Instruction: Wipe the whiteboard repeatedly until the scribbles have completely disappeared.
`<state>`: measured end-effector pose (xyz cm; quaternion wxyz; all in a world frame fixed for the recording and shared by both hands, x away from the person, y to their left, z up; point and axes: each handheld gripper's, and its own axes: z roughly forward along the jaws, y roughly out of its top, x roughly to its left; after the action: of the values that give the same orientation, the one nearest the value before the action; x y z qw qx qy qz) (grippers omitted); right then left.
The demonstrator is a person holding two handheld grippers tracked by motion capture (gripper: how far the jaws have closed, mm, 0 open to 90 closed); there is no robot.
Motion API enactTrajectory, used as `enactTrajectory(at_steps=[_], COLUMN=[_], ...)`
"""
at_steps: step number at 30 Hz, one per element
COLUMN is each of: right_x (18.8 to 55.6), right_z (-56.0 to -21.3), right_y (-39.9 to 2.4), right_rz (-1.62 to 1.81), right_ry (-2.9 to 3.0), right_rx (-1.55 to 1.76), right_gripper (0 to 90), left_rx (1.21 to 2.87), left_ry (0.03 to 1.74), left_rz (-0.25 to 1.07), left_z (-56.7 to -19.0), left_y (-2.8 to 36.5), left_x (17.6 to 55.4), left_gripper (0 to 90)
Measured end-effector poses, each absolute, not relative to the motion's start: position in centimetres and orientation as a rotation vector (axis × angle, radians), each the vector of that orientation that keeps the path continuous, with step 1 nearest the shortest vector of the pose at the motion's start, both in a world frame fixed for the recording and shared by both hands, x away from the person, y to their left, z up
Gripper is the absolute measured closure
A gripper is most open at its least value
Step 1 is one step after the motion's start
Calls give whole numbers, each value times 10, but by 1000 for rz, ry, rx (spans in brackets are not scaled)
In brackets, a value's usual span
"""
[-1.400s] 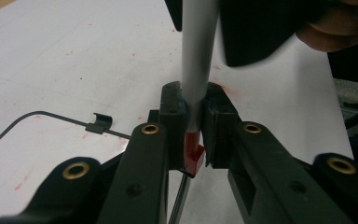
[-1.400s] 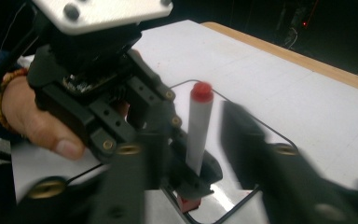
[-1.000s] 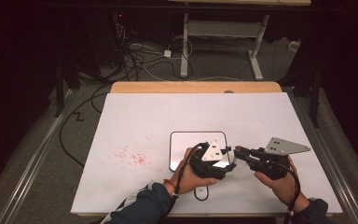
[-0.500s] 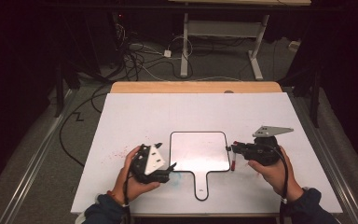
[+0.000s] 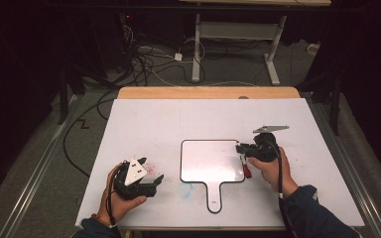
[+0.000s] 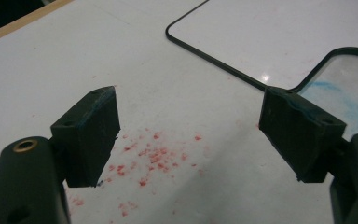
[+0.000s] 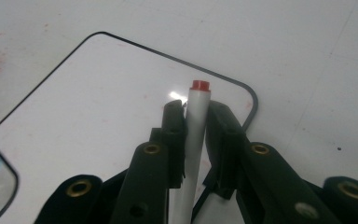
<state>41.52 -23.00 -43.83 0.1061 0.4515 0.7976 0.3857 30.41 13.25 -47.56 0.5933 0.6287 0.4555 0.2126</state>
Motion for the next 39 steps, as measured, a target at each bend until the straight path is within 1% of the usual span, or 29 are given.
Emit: enactTrajectory(at_steps=[8,13,15,23,26,28,34,39], right_x=[425,425,425,423,422,421,416,411], right_z=[-459,-462,-462,-466,-466,-466,-460,-450], right_y=[-229,-231,-231,-236,-236,-235,-234,-235], right_rz=[1051,1034,991,992,978,987,1001,1062], right_ry=[2272,2252,2232,2242,2248,2243,2235,2223], right_rx=[1331,1339,1310,1300,1279,1277,1199,1099], right_gripper=[783,736,715,650,629,597,602,563], left_rx=[1532,1568,1572,1570,1568,1565,1538,1525], left_ry=[1057,1019,1020,1019,1018,1015,1016,1037], left_rz=[463,457,455,456,457,459,482,494], left_z=[-482,-483,-484,-484,-484,-483,-481,-482], left_y=[121,112,111,112,112,112,115,118], left_x=[305,302,303,303,303,302,302,305], left_gripper=[194,194,194,194,194,194,212,213])
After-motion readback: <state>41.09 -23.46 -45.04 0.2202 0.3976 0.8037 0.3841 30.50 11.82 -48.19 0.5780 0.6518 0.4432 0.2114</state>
